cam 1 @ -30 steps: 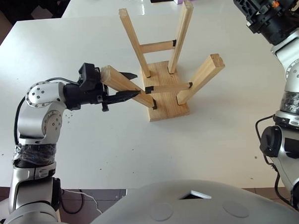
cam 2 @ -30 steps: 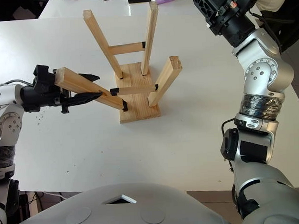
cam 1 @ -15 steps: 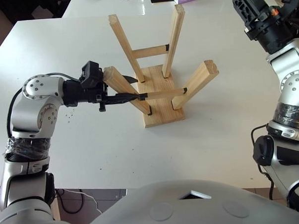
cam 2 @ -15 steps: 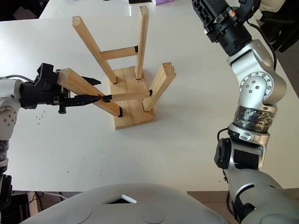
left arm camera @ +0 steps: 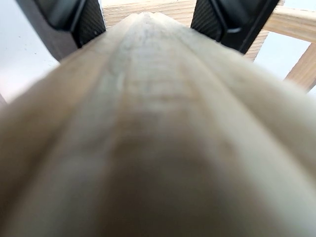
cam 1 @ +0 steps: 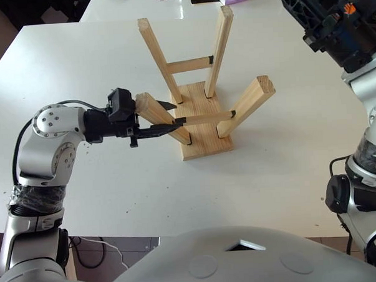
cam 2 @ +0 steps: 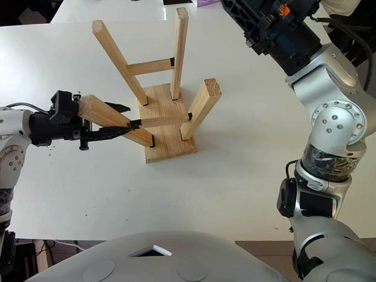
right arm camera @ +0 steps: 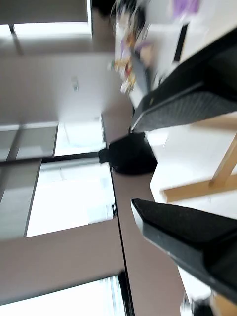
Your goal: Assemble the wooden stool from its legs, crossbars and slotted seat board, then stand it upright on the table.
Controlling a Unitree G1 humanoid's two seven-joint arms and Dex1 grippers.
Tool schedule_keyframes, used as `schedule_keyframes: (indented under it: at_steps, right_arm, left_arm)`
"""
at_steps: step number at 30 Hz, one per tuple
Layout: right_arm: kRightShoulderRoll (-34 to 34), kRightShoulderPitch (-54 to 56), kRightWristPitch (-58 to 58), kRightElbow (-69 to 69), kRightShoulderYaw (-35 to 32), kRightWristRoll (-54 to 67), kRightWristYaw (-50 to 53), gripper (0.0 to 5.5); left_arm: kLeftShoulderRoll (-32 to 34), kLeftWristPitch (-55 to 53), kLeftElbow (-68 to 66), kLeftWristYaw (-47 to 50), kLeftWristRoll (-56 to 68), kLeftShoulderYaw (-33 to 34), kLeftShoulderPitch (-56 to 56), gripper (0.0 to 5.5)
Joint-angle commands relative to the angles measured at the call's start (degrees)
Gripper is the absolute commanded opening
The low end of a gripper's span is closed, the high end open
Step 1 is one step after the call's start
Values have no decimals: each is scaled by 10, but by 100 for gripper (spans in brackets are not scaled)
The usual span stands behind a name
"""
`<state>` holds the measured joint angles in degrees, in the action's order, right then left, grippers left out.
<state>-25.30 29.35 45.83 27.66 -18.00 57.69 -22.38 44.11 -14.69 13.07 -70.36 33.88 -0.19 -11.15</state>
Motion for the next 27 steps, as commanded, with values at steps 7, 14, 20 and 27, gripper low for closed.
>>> schedule_keyframes:
  at_steps: [7, 14, 20, 27]
  right_arm:
    - [8, 93, -12, 99, 26, 274, 220, 86]
    - [33, 46, -36, 158, 125, 271, 328, 0]
    - [34, 15, -6, 180, 240, 162, 368, 0]
    - [-10, -42, 77, 190, 360, 34, 369, 0]
  left_arm:
    - [27, -54, -18, 7, -29, -27, -18, 204]
    - [45, -70, -6, 8, -64, -66, -46, 204]
    - [63, -94, -12, 6, -87, -102, -94, 204]
    - [61, -155, 25, 74, -76, -108, -70, 204]
